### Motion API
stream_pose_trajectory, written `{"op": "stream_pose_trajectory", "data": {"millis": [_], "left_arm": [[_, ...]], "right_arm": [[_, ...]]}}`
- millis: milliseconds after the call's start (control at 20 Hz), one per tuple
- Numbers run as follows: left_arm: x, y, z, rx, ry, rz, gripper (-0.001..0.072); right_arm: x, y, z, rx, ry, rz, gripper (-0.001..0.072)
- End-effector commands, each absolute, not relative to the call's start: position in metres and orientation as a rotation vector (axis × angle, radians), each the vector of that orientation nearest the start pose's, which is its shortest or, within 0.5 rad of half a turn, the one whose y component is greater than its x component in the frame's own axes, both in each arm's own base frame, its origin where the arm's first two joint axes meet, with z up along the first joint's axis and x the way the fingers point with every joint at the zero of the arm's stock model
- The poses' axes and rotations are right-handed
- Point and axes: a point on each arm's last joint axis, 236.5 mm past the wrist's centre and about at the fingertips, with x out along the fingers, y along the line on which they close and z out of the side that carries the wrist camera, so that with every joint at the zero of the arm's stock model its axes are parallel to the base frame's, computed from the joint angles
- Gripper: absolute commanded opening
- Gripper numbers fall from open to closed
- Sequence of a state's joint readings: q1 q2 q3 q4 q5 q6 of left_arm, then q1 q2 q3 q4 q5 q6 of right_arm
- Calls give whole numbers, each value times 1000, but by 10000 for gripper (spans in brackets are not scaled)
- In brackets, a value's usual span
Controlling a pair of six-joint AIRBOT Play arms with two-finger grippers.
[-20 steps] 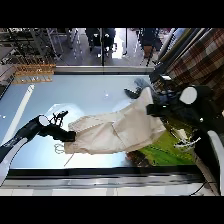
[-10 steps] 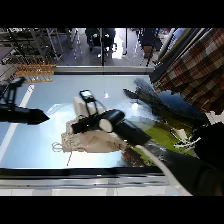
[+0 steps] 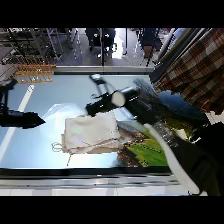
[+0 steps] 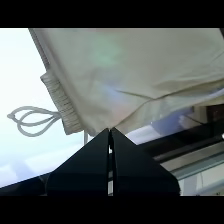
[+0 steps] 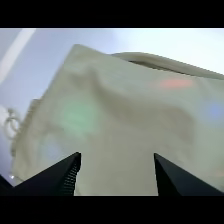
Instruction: Fold the clothes and pants, and hang the long-sleeved shirts on hangers.
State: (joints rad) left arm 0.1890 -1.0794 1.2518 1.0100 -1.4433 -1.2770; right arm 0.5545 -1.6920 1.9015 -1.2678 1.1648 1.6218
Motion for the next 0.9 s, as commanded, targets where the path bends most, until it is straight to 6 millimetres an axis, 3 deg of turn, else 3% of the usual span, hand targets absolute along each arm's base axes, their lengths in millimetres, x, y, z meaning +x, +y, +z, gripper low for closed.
{"op": "stream_pose_trajectory", "data": {"millis": [0, 100, 200, 300, 400, 600, 850], "left_arm": [[352, -93, 52, -314, 1258, -481, 8], [362, -116, 6, -308, 1327, -498, 8], [367, -131, -35, -304, 1400, -502, 8], [358, -126, -75, -293, 1512, -473, 8], [350, -106, -106, -265, 1608, -395, 7], [348, -95, -119, -268, 1637, -367, 7], [346, -96, -119, -263, 1642, -376, 7]], "right_arm": [[445, 228, 113, 140, 1182, 526, 593], [438, 201, 89, 224, 1286, 505, 695], [437, 194, 57, 286, 1335, 480, 700], [438, 206, 24, 342, 1349, 511, 699], [440, 230, -3, 436, 1361, 592, 700], [443, 244, -52, 520, 1435, 618, 701], [441, 268, -72, 573, 1446, 692, 706]]}}
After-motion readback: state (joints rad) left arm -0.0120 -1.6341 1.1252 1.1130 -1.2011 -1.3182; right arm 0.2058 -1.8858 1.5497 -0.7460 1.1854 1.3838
